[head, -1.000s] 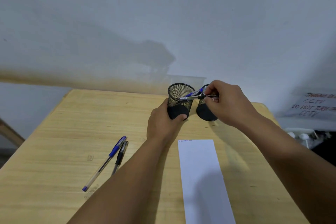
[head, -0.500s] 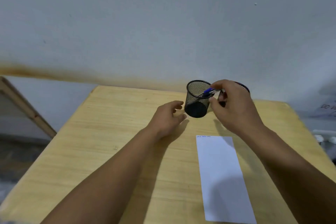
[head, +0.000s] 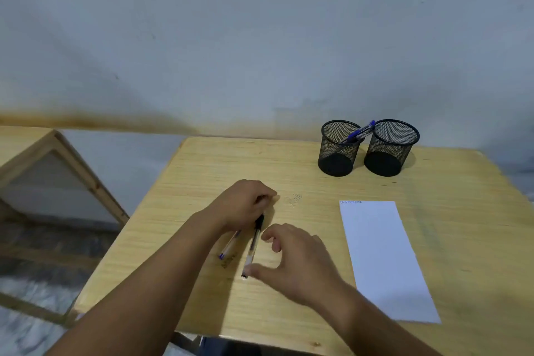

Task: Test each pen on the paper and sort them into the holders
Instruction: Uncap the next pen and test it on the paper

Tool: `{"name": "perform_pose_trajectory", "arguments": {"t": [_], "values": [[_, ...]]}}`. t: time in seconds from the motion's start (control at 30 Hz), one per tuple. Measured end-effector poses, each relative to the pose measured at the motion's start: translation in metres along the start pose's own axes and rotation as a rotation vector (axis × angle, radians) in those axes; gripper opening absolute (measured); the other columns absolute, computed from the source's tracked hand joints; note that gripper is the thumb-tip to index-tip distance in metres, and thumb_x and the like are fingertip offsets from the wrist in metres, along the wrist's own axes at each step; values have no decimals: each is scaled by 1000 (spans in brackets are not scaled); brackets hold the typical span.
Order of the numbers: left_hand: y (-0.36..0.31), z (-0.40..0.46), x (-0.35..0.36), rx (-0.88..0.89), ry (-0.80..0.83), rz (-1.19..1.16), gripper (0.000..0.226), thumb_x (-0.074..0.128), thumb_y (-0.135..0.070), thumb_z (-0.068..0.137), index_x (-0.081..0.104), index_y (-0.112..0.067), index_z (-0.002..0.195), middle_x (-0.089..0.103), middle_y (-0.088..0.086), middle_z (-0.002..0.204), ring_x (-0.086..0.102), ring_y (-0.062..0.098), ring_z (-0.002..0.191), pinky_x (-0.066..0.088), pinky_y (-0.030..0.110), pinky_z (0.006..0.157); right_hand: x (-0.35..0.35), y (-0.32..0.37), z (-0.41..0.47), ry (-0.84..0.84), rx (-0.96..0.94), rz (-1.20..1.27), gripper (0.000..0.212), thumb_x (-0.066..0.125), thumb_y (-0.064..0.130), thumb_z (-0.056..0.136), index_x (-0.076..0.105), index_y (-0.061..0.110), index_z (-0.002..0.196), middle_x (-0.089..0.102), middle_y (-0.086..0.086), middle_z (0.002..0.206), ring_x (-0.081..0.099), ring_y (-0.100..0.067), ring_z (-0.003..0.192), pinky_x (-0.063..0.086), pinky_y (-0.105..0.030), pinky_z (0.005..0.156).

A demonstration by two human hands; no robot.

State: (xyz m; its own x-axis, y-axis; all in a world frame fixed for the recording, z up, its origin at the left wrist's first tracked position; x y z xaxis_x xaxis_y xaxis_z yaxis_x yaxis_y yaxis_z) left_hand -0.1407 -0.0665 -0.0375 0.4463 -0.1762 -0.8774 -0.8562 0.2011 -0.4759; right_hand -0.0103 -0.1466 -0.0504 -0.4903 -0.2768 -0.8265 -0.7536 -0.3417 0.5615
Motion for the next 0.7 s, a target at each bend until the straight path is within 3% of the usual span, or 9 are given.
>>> {"name": "perform_pose_trajectory", "arguments": {"t": [0.1,0.2,0.27,0.3,0.37,0.4,0.47,0.6,0.7], "values": [[1,-6,2,53,15,91,32,44,-6,90,72,-14,101,70,-6,108,61,10,96,49,32,83,11,13,-3,-3,-39,-103,71,59,79,62,46,42,121,54,20,113,52,-8,108,39,-35,93],[-6,-10,1,83,7,124,28,41,-4,82,46,-24,62,53,-11,66,50,6,64,36,28,61,9,14,-6,-24,-36,-63,61,62,71,70,49,39,121,58,17,110,55,-9,105,43,-33,88],[-10,-15,-1,109,-12,111,36,43,-5,83,44,-29,57,51,-12,63,49,5,63,36,27,60,5,14,-10,-29,-23,-27,54,63,64,74,50,39,119,59,16,104,56,-9,99,47,-32,82],[-10,-17,-1,109,-21,117,33,44,-7,85,55,-29,62,59,-11,70,54,5,69,41,28,63,3,13,-13,-29,-15,-17,51,63,60,75,50,39,120,59,16,103,56,-9,98,48,-31,80],[-13,-20,-4,133,-67,176,29,47,-13,91,74,-22,97,70,-6,106,59,14,99,49,37,83,1,10,-18,-29,12,6,45,61,51,79,49,40,121,60,15,103,56,-8,97,49,-29,78],[-14,-21,-8,118,-96,197,31,48,-15,94,71,-21,113,65,-5,124,55,18,114,46,37,95,0,6,-20,-33,29,30,42,61,47,81,49,40,121,61,15,102,56,-8,95,50,-29,77],[-19,-22,-14,93,-137,180,34,50,-14,96,65,-22,126,55,-4,140,47,20,127,38,32,104,-8,-4,-26,-64,60,89,40,59,37,82,49,39,120,62,15,98,58,-8,90,52,-31,76],[-31,-22,-22,125,-235,133,35,61,-11,92,65,-21,126,59,-3,135,51,19,124,38,32,104,-37,-37,-37,-160,164,177,38,56,19,81,53,37,114,63,13,92,61,-8,83,55,-32,71],[-45,-23,-22,142,-313,66,27,69,-18,89,70,-23,116,68,-4,113,58,15,100,46,33,91,-63,-62,-51,-241,201,177,37,51,11,82,58,31,113,63,13,93,60,-6,83,52,-25,69]]}}
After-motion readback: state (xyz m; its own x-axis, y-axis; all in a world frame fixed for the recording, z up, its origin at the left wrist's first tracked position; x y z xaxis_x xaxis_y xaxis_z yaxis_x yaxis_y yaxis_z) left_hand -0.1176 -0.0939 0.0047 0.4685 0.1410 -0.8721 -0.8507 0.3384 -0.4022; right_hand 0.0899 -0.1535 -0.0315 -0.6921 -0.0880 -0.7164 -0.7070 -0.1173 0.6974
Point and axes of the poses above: each hand's wrist, its own z-axis towards the middle knuckle, its own x-axis out of the palm, y = z × x, the point moved 6 cm from there along z, towards the middle knuckle
